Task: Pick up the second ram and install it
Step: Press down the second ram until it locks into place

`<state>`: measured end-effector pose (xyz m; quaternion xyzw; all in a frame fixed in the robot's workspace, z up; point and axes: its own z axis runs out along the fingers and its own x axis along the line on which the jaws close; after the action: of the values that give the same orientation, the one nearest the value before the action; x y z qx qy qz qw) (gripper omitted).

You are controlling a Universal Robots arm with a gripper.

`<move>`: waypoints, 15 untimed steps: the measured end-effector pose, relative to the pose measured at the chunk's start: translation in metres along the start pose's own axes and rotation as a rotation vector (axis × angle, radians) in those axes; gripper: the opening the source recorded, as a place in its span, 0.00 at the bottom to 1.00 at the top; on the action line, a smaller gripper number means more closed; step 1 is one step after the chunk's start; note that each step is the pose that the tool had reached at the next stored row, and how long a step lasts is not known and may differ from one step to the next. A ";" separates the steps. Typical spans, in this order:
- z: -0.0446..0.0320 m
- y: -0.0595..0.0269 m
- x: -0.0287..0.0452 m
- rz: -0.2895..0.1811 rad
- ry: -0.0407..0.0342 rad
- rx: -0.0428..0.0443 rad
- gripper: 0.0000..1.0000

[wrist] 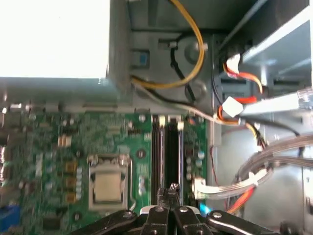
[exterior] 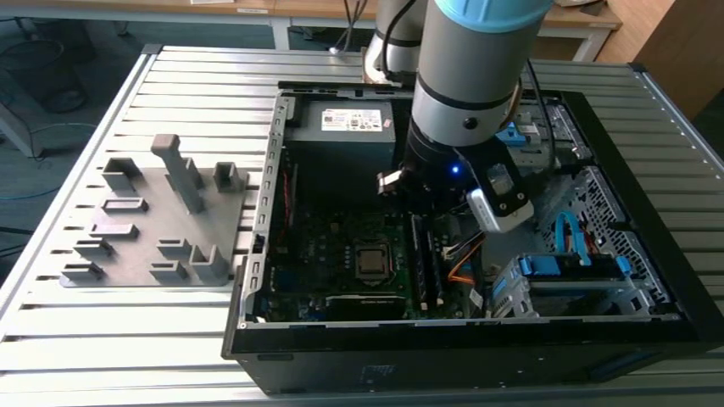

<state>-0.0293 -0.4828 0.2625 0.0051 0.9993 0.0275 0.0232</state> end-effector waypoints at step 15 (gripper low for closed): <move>0.0290 0.0312 0.0016 0.000 0.0001 0.0000 0.10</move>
<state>-0.0292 -0.4500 0.2353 0.0050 0.9993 0.0275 0.0232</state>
